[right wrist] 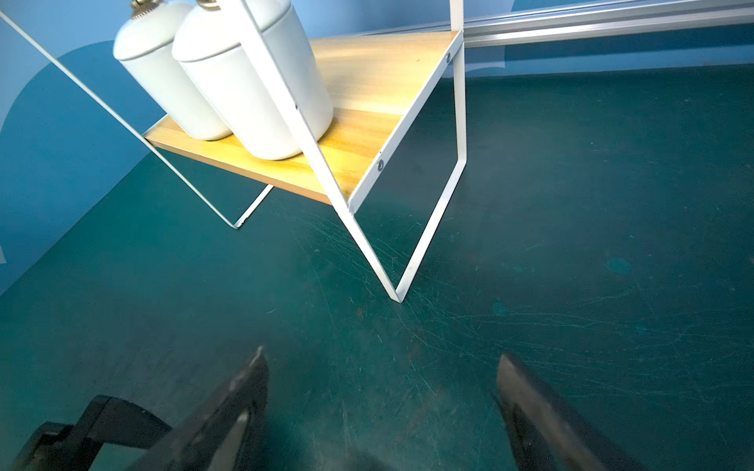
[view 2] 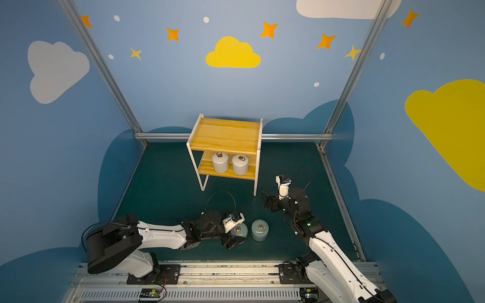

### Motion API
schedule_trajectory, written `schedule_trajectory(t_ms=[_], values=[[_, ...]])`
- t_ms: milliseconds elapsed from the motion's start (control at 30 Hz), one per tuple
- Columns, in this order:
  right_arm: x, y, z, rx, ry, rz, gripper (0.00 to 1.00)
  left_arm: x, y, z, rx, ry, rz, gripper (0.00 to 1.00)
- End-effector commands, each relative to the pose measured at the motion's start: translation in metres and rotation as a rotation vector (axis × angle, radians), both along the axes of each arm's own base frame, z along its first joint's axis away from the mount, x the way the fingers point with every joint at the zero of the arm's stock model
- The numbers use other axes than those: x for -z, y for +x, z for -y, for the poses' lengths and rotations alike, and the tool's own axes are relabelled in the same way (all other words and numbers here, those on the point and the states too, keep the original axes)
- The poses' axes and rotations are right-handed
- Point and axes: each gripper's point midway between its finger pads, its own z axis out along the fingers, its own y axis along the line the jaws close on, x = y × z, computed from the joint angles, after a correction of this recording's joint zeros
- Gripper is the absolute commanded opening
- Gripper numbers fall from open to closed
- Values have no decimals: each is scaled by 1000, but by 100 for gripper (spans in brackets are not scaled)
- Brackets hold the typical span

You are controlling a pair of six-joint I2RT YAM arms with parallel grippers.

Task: Remove the tea canisters from the shelf
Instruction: Place the tea canister at the center of the board.

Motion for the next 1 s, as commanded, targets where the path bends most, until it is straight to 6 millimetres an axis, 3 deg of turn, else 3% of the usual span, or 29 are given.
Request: schedule_trajectory(t_ms=[0, 267, 600, 967], values=[[1, -2, 0, -9, -1, -6, 89, 0, 12, 1, -33, 25, 37, 89], [3, -3, 1, -9, -2, -7, 89, -2, 18, 7, -38, 27, 54, 88], [4, -4, 2, -8, -3, -10, 89, -12, 11, 7, -17, -6, 32, 91], [1, -17, -8, -90, -2, -36, 89, -60, 13, -17, -94, -28, 82, 92]])
